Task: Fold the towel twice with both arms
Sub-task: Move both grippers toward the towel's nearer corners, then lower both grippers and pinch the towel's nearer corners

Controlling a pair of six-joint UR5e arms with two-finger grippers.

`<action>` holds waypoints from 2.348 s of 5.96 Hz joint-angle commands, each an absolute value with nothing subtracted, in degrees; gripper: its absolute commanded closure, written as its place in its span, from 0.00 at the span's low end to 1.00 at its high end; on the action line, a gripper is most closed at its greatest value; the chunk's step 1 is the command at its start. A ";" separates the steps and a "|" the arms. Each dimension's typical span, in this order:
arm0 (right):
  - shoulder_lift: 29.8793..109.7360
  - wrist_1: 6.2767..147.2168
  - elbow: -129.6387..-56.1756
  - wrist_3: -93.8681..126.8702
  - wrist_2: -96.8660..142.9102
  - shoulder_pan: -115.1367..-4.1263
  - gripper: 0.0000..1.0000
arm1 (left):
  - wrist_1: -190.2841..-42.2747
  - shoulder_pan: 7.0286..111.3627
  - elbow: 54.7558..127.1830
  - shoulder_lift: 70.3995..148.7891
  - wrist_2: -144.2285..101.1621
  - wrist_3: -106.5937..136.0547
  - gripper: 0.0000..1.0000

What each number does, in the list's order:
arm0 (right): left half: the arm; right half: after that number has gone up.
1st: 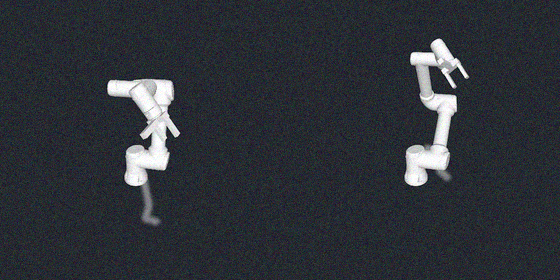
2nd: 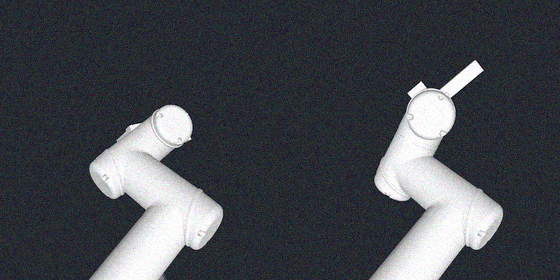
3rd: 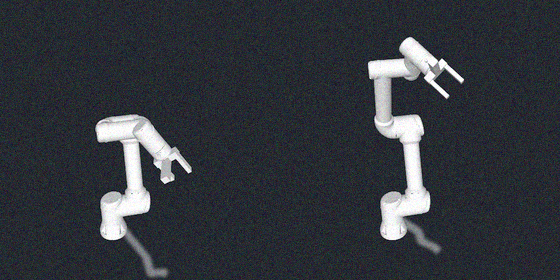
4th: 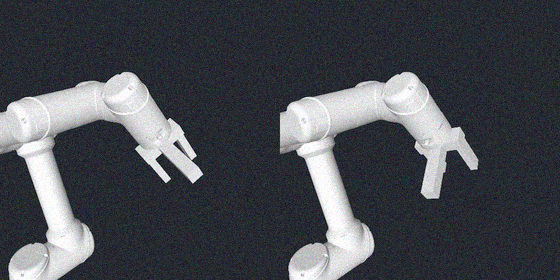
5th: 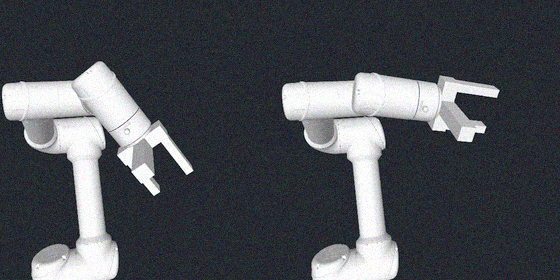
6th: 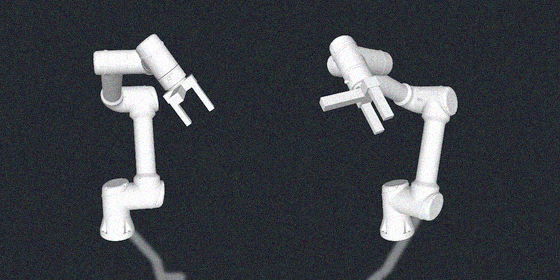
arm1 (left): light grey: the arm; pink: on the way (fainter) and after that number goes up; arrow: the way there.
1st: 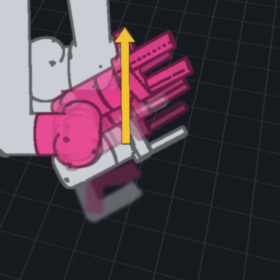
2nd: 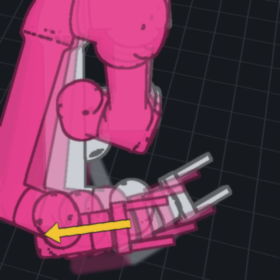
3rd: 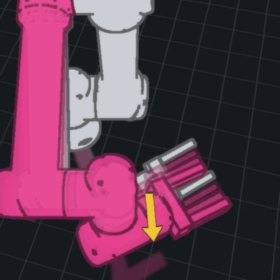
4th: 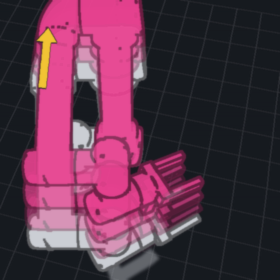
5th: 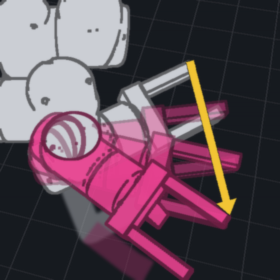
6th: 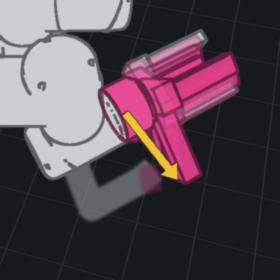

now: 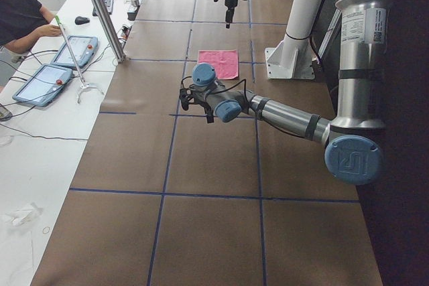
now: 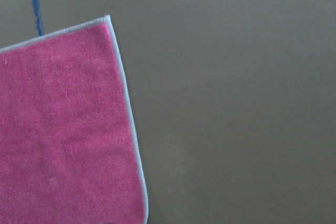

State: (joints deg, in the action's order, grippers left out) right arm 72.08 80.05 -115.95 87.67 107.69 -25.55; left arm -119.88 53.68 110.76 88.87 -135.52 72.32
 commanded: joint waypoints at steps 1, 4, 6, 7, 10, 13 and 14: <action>67.24 86.65 -114.18 92.36 101.18 -19.44 0.01 | -119.71 41.18 114.52 96.02 -126.17 92.47 0.00; 62.59 86.40 -107.24 101.23 97.93 -17.76 0.18 | -106.44 28.58 112.59 106.91 -112.36 99.23 0.00; 61.61 85.96 -104.69 103.01 97.73 -17.32 0.26 | -103.10 25.58 111.19 109.34 -109.70 99.23 0.00; 61.18 85.96 -102.94 102.92 97.82 -17.05 0.26 | -103.10 25.49 111.18 109.42 -109.60 99.23 0.00; 61.00 85.96 -103.01 103.01 98.08 -16.70 0.52 | -103.10 25.49 111.01 109.42 -109.25 99.23 0.00; 61.17 86.13 -103.45 103.01 98.35 -16.61 0.91 | -103.10 25.40 110.83 109.42 -109.25 99.23 0.00; 61.17 86.13 -103.97 103.01 98.35 -16.61 0.97 | -103.10 25.05 110.83 109.60 -109.25 99.40 0.00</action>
